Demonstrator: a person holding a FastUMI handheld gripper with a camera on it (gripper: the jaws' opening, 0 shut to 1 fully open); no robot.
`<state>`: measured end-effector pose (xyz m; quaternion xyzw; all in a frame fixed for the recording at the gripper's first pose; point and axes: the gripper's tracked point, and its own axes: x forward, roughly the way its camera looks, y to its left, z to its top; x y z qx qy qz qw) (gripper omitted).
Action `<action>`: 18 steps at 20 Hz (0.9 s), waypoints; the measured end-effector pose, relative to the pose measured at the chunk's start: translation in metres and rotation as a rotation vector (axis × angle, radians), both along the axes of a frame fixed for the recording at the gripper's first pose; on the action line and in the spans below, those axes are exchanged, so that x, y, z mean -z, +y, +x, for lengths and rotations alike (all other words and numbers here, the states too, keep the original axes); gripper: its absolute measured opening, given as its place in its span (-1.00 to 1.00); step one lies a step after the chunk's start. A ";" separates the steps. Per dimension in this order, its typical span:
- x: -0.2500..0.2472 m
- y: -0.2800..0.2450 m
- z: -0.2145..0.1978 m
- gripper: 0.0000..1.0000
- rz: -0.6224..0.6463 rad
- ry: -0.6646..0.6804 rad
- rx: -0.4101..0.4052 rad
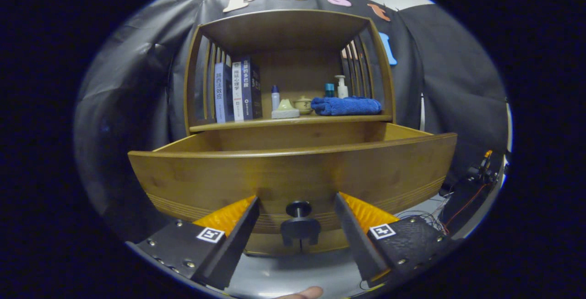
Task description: Pull open the drawer, take out the items inside it, and place them on the countertop above the cabinet.
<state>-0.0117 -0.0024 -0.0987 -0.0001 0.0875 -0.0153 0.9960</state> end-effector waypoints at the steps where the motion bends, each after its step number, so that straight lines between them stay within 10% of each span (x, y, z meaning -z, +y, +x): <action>1: 0.001 0.004 0.004 0.99 -0.002 0.008 -0.019; 18: -0.005 0.007 0.102 0.99 0.068 -0.014 -0.030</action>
